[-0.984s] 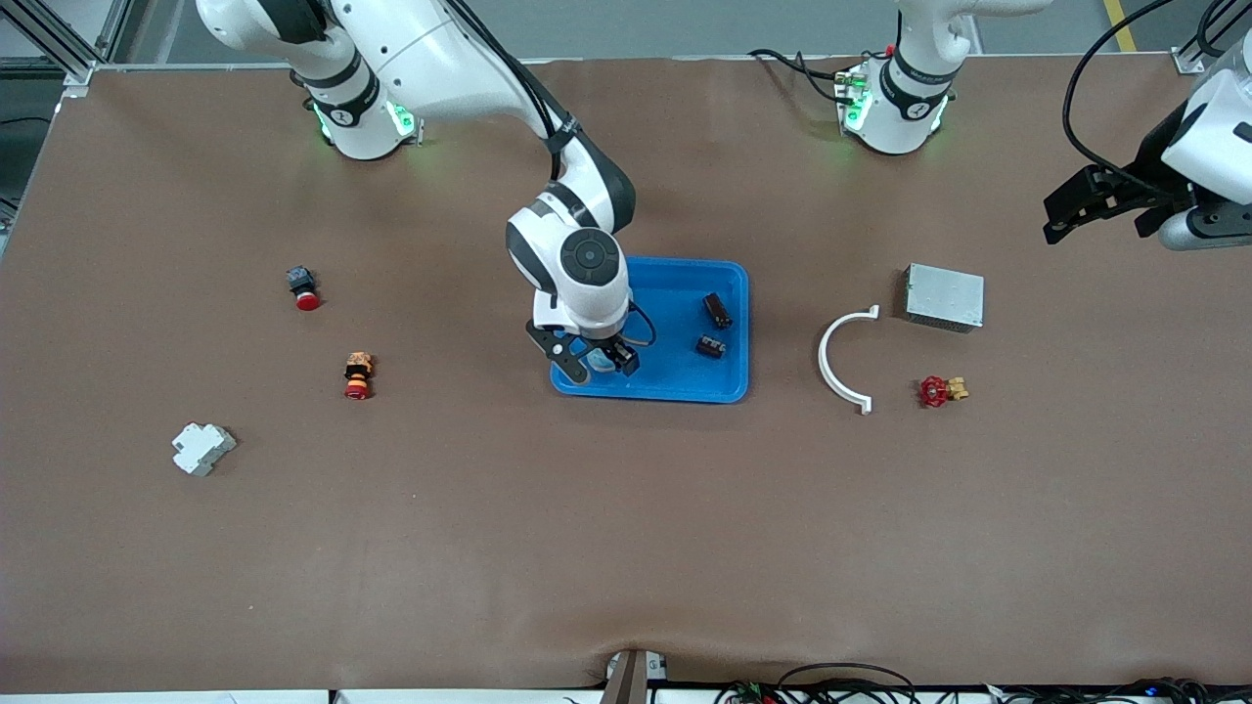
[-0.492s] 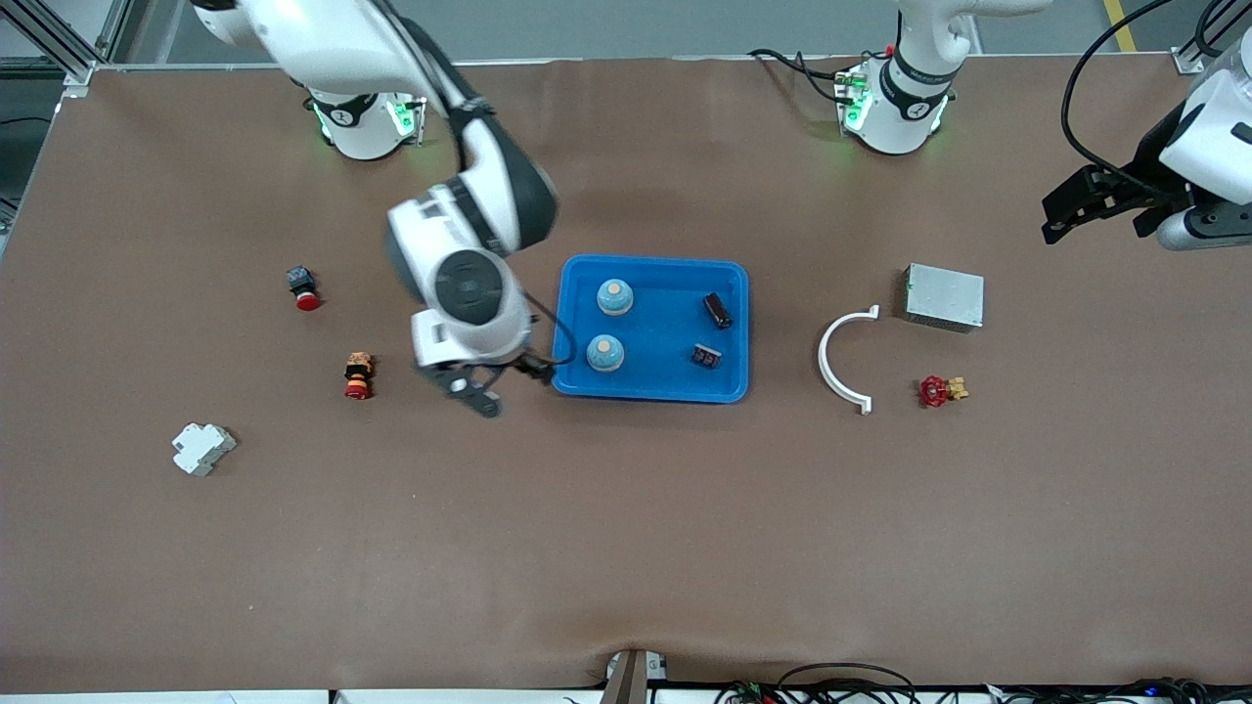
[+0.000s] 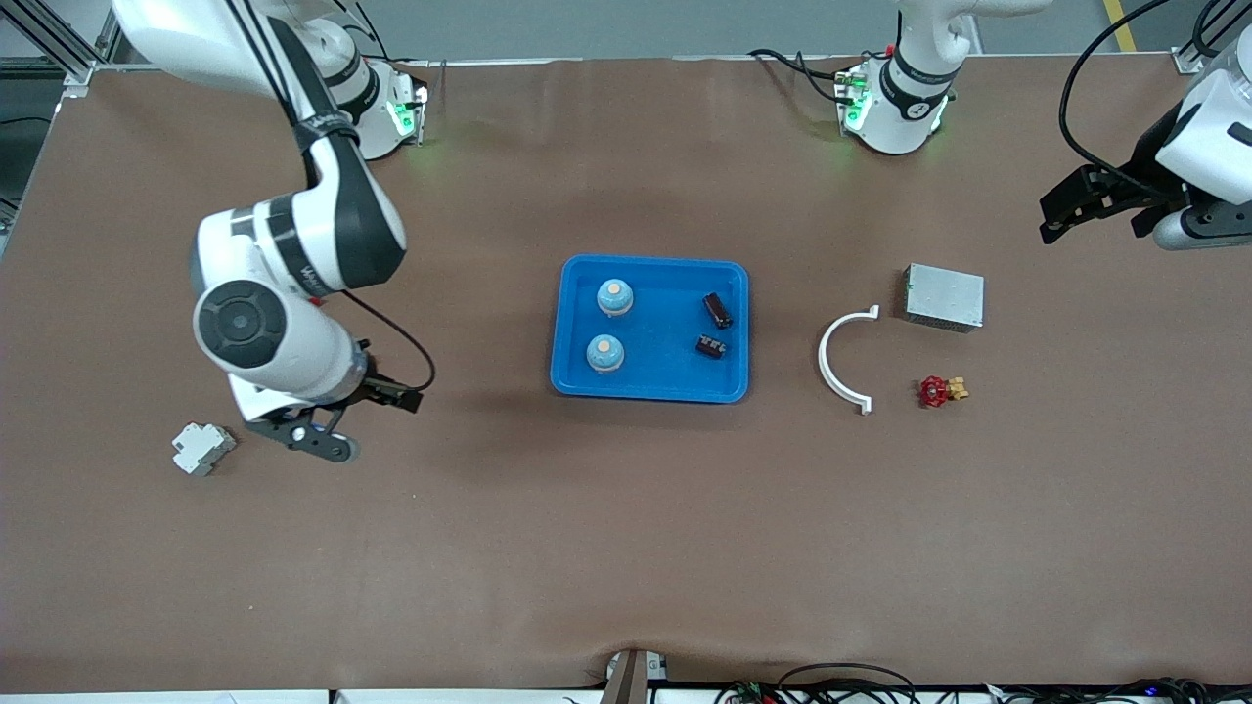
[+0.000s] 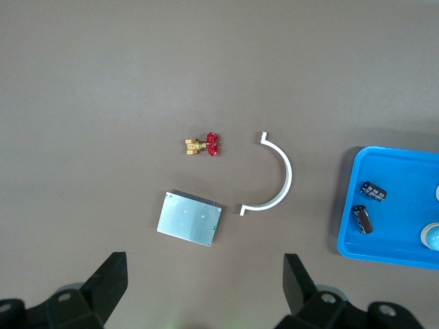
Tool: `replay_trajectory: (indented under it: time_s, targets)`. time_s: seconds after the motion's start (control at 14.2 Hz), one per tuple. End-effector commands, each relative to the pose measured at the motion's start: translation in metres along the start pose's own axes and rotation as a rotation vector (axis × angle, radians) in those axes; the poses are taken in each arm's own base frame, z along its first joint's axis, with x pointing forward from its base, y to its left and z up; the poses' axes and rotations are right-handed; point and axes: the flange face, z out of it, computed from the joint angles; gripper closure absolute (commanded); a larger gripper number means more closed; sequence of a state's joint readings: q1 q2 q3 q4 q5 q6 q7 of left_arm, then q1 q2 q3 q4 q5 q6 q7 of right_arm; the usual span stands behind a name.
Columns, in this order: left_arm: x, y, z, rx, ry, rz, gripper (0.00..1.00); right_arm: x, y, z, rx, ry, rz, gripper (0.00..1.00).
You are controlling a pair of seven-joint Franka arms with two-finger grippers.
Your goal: Place electrolytic capacitor and blue bell in tray
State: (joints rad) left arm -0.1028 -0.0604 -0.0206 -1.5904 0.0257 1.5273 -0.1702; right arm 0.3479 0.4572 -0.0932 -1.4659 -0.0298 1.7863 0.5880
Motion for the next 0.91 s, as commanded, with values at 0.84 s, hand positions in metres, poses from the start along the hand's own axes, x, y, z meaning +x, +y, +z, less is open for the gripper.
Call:
replay_trajectory:
  time_s: [0.84]
  targets:
    - [-0.011, 0.009, -0.008, 0.019, 0.008, 0.013, 0.0, 0.031, 0.242, -0.109, 0.075, 0.049, -0.269, 0.0]
